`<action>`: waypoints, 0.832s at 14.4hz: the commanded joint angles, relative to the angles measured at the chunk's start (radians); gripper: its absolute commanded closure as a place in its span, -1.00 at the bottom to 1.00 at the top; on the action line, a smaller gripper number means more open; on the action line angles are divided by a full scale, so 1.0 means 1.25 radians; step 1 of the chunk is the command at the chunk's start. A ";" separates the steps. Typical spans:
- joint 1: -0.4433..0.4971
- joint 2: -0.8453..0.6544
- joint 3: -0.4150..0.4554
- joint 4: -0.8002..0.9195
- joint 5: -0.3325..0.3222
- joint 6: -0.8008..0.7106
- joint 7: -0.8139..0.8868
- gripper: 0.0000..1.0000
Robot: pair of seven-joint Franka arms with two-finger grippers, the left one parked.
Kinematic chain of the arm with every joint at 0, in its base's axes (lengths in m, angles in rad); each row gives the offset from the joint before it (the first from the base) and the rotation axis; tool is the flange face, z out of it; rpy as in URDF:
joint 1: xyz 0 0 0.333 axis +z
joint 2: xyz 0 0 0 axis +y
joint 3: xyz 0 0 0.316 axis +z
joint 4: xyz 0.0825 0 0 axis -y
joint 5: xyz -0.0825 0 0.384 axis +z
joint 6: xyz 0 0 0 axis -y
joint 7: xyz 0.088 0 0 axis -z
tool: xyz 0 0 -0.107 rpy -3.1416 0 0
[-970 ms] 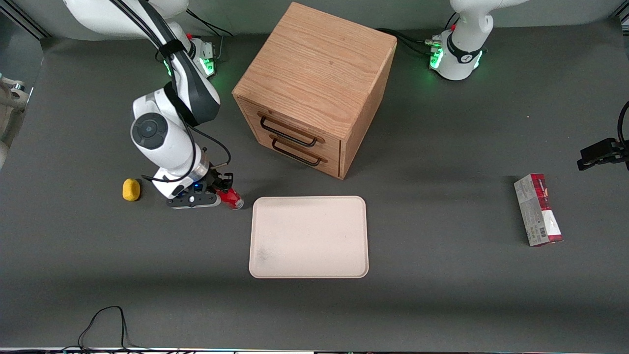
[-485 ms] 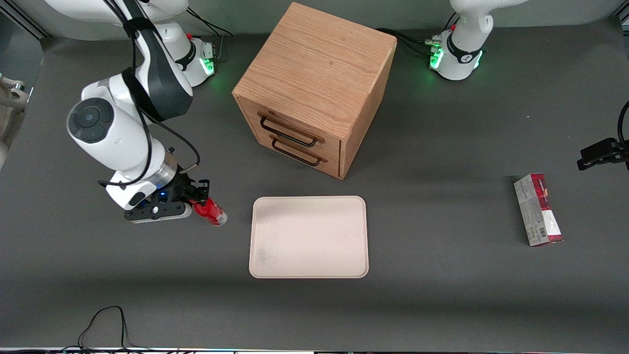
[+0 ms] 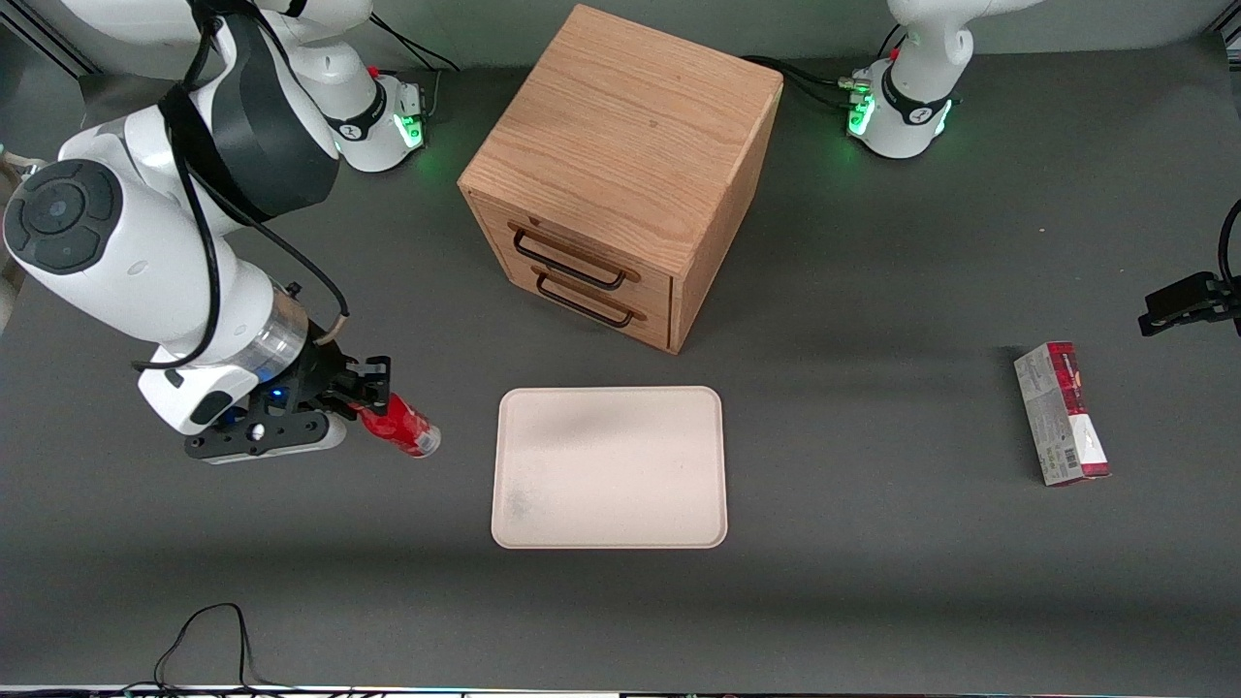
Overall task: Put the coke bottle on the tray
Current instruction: 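Lift the red bottle and carry it over the white tray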
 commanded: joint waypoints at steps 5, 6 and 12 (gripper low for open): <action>0.010 0.245 0.072 0.166 -0.060 0.124 -0.014 1.00; 0.015 0.265 0.092 0.165 -0.093 0.144 -0.013 1.00; 0.017 0.329 0.109 0.115 -0.160 0.202 -0.004 1.00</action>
